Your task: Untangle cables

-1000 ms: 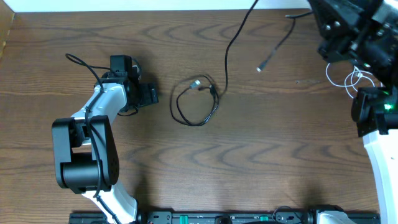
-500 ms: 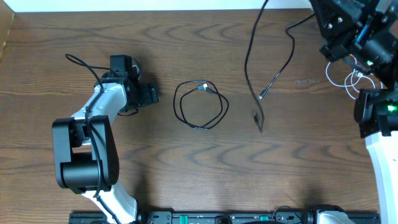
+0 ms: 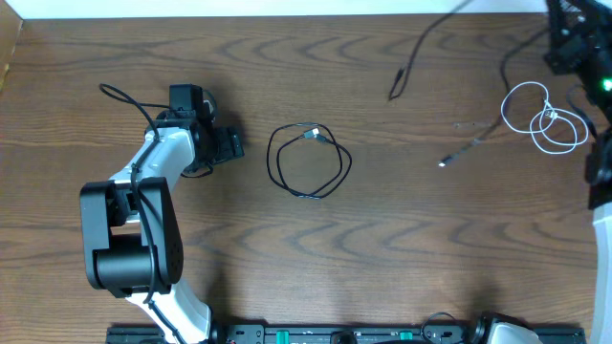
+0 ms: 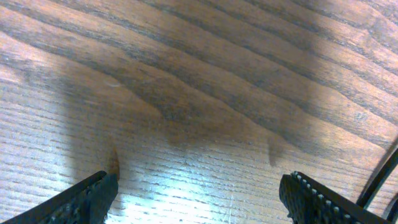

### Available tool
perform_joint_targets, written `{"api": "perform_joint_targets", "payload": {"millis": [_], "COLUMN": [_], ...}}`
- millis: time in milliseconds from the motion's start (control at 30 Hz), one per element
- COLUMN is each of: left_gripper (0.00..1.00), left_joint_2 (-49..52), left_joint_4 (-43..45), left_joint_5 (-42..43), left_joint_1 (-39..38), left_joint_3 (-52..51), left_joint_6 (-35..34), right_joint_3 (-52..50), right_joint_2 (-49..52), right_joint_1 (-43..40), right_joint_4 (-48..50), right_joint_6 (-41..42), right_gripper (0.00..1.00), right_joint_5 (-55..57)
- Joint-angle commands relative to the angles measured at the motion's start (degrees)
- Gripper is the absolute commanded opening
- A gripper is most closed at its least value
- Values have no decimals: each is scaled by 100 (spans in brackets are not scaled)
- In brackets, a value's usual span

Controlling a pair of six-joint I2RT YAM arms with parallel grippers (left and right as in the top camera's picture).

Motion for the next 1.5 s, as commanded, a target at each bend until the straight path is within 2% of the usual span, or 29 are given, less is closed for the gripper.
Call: {"api": "perform_joint_targets", "payload": {"millis": [0,100,267,300,367,467,600,767,900,1467], "left_gripper": [88,89,88,88,88,88,88,88,88,89], "left_joint_2": [-127,-127,-127,-127,-127,-127,-127,-127,-127,-127], "left_joint_4": [-15,-13,-13,-13,-15,-15,-15,-13,-13,-13], "left_joint_5": [-33,-33,-33,-33,-33,-33,-33,-33,-33,-33], "left_joint_1": [2,2,2,2,2,2,2,2,2,2], "left_joint_3": [-4,-4,-4,-4,-4,-4,-4,-4,-4,-4], "left_joint_6": [-39,-39,-61,-61,-61,-61,-61,-61,-94,-127], "right_joint_3": [48,48,48,48,48,48,48,48,48,48], "right_joint_2": [-42,-33,-33,-35,-116,-280,-645,-822,-675,1438], "right_joint_1": [-417,-761,-1167,-1217,-1340,-1340,-1373,-1473,-1493,-1499], "right_joint_4": [-702,-1473,-1808,-1716,-1021,-70,-66,-785,-1327,-1886], "right_joint_6": [120,120,697,807,866,870,1137,1119,673,474], "right_gripper": [1,1,1,1,1,1,1,1,1,1], "right_joint_5": [868,1211,835,557,-1010,-1624,-787,46,634,321]}}
